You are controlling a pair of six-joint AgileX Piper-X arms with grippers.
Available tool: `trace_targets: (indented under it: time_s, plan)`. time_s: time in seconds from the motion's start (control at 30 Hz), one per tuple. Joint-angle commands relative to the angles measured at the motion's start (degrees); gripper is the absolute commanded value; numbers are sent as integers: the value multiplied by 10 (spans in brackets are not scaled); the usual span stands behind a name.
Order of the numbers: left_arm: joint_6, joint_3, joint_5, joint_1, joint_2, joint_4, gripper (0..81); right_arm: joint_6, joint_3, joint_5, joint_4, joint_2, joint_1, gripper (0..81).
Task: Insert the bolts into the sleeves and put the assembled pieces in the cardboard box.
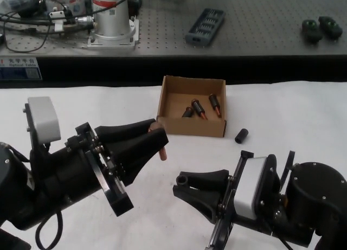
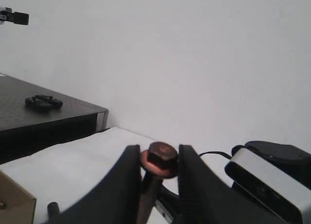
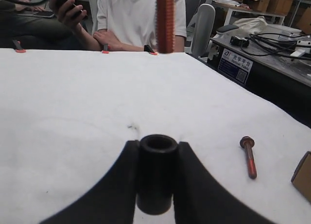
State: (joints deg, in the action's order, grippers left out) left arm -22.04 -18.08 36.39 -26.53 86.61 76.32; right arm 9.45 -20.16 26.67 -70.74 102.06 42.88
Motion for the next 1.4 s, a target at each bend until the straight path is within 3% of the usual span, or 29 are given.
trace_targets:
  time_s: [0.0,0.43,0.8,1.37]
  plan:
    - [-33,-6,14,2,10,49,6,1,-5,11,-17,0,-3,75]
    - [-126,-6,16,1,60,127,6,-9,-5,14,-21,0,-3,75]
    - [-140,-6,16,1,86,127,6,-8,-5,36,-21,0,-3,75]
    - [-143,-7,12,-36,86,127,6,-8,-5,39,-21,0,-3,75]
